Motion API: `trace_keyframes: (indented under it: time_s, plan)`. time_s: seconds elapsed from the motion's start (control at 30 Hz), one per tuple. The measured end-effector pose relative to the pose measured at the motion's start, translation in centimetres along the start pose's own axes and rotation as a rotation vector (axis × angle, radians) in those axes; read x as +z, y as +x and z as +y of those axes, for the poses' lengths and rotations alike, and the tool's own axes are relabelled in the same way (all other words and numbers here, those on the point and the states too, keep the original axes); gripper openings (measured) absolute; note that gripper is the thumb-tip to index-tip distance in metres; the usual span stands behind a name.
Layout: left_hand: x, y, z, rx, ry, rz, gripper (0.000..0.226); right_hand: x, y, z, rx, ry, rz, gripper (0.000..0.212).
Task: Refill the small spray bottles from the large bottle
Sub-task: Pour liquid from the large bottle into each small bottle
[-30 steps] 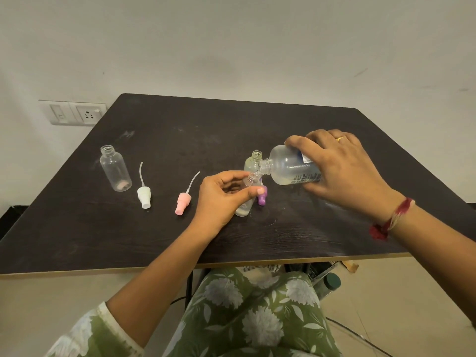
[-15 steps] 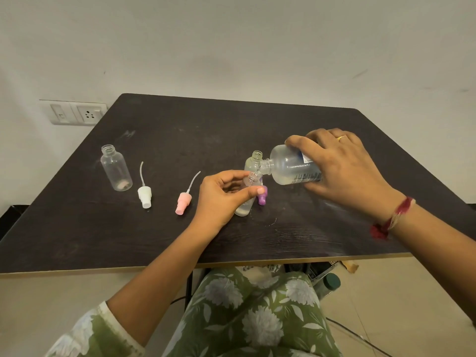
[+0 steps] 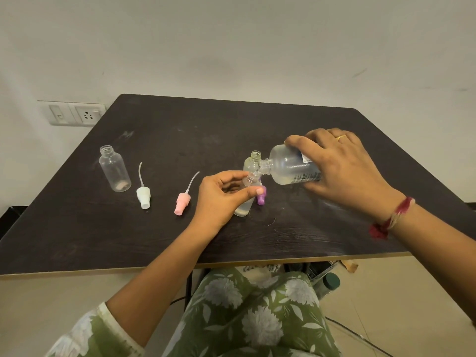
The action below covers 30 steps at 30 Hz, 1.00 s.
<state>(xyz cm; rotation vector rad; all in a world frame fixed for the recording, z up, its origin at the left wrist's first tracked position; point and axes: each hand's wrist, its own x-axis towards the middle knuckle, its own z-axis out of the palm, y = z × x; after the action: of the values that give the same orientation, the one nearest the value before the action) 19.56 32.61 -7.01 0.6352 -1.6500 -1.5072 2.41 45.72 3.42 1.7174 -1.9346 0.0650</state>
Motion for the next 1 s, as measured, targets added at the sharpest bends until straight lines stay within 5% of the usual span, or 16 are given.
trace_keyframes:
  time_s: [0.23,0.7,1.0]
  plan:
    - [0.0,-0.1,0.4,-0.003,-0.035,0.003,0.063,0.5,-0.2,-0.2,0.047,0.144,-0.035,0.069]
    - [0.0,-0.4,1.4,0.006,-0.093,-0.008,0.029,2.7,-3.2,0.6,0.306,0.778,-0.054,0.077]
    - [0.2,-0.2,1.5,0.007,-0.073,0.011,0.035,3.2,-4.2,0.6,0.354,0.834,-0.015,0.078]
